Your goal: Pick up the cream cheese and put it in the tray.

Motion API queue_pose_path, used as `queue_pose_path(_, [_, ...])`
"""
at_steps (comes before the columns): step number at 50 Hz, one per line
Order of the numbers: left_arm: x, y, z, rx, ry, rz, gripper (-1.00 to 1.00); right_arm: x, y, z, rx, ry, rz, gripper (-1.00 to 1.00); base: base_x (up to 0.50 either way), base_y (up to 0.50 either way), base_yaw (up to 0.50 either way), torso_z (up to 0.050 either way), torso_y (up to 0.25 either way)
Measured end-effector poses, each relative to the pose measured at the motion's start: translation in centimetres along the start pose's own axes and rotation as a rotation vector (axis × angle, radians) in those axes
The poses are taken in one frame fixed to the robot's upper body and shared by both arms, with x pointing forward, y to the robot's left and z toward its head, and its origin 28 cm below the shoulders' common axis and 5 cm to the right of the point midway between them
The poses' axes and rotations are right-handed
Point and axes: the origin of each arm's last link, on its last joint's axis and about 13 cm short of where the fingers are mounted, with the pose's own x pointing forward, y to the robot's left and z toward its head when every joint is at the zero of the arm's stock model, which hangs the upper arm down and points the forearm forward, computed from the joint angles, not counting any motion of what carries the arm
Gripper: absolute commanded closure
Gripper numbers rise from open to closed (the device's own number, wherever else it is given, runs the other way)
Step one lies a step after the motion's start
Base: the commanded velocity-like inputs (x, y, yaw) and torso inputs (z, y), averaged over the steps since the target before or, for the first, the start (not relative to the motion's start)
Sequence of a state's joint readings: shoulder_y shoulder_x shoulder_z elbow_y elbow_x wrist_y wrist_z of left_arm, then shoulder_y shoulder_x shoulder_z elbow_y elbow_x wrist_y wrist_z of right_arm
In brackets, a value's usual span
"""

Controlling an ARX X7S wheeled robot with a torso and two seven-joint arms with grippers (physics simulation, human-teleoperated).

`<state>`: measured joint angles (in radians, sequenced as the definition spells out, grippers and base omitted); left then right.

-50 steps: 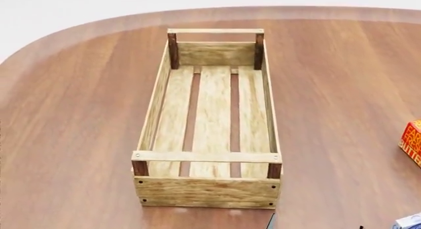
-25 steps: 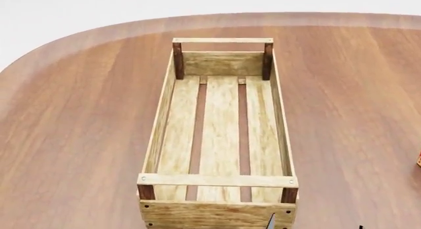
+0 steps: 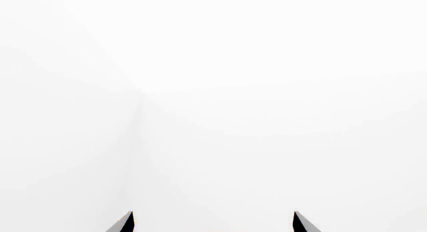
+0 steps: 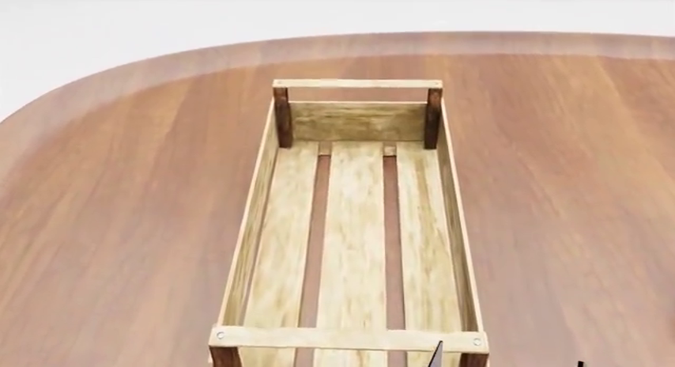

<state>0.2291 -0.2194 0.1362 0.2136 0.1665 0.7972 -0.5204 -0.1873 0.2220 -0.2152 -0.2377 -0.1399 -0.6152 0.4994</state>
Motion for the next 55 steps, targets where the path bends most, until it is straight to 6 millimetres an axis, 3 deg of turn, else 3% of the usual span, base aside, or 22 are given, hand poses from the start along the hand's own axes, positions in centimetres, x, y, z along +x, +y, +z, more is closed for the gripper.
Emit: queue_pose_path(55, [-0.04, -0.04, -0.11, 0.004, -0.001, -0.003, -1.0, -0.14, 0.26, -0.11, -0.024, -0.001, 0.01, -1.0, 0.2, 0.01, 0.0, 0.0, 0.0])
